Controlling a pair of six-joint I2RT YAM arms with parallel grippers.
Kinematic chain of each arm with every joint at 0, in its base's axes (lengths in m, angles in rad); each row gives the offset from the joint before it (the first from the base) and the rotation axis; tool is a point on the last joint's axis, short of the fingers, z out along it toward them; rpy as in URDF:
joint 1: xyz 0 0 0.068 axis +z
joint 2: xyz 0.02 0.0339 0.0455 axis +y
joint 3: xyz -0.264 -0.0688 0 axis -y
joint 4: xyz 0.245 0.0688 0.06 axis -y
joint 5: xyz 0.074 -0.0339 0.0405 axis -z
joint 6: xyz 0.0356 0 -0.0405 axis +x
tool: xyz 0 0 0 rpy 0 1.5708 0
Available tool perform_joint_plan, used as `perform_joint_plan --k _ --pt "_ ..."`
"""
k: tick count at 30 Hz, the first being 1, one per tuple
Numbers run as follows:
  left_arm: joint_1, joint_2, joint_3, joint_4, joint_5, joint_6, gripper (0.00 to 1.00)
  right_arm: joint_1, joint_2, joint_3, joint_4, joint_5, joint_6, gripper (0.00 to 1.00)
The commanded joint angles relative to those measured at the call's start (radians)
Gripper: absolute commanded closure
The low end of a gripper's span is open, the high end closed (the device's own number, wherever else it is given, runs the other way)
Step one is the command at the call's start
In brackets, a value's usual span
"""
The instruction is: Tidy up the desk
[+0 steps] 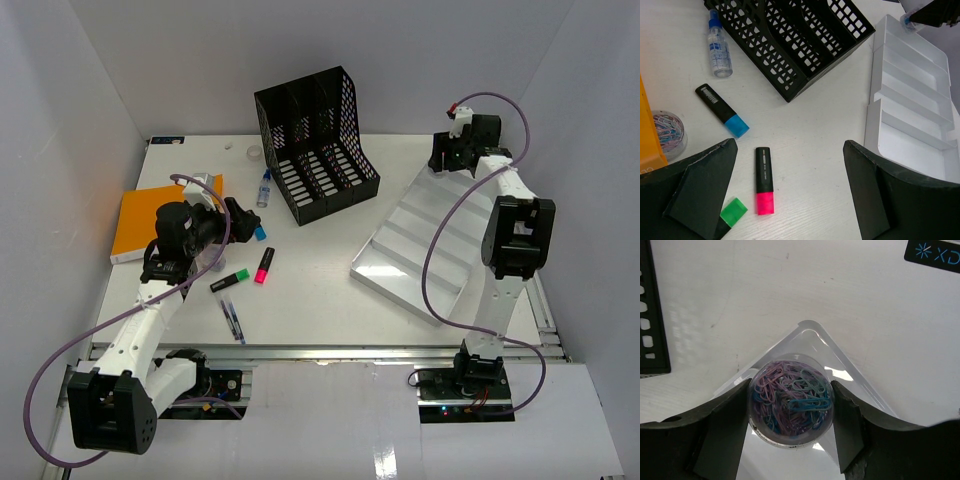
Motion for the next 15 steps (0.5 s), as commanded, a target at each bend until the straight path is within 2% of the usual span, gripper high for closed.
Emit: perform_joint_plan --k 1,6,8,12,14,15 --pt "0.0 -0.003 0.01 0.003 0.013 0.007 0.02 -0.004 0.041 0.091 0.041 0.031 0.005 0.78" --pt "0.0 0.005 0.01 0.003 0.009 0.008 0.02 -0.01 0.101 0.137 0.036 0.031 0.011 0.72" --pt "0.0 0.007 0.008 0.003 0.009 0.01 0.02 -0.011 0.124 0.139 0.037 0.035 0.008 0.67" --pt "0.0 0.009 0.008 0.003 0.002 0.014 0.02 -0.014 0.129 0.127 0.035 0.033 0.004 0.39" --pt "0.0 0.01 0.006 0.001 -0.004 0.014 0.02 -0.014 0.112 0.11 0.037 0.028 -0.003 0.17" --pt "0.0 0.01 0.005 0.001 -0.004 0.014 0.02 -0.014 0.1 0.098 0.037 0.024 -0.005 0.1"
